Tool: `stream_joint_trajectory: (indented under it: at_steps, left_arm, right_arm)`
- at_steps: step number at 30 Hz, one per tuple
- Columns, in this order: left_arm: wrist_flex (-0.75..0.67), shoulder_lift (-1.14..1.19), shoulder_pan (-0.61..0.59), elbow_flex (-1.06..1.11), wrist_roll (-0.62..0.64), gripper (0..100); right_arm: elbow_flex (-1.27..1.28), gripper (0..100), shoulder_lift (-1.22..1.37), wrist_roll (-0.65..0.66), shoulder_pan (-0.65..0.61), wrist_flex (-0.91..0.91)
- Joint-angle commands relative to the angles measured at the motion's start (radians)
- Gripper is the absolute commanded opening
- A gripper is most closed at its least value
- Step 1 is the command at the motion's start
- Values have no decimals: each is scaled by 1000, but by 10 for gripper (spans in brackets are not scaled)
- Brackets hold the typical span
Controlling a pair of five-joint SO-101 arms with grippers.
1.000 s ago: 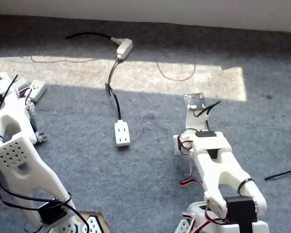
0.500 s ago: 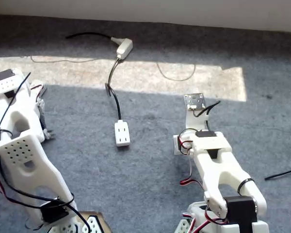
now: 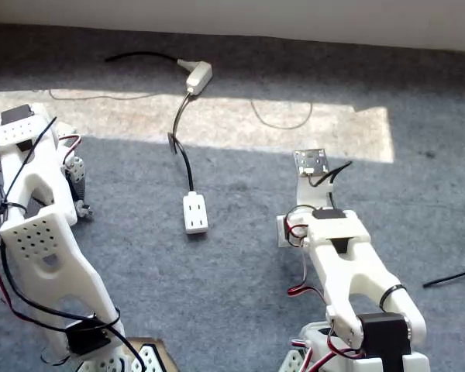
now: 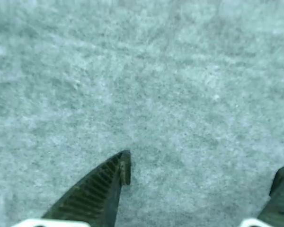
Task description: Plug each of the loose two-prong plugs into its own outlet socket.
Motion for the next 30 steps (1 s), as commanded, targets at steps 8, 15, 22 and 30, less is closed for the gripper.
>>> stream_joint_trajectory:
  at_steps: [8,15,22,30]
  left_arm:
    - [-34,-13,12,-38,-471,120]
    - [-26,-13,12,-38,-663,210]
    - [14,-10,7,-33,-672,210]
    - [26,-15,4,25,-528,210]
  right_arm:
    - [-5,436,-31,-5,-7,-18]
    - [-5,436,-31,-5,-7,-18]
    - [-5,436,-31,-5,-7,-18]
    - [-5,436,-31,-5,-7,-18]
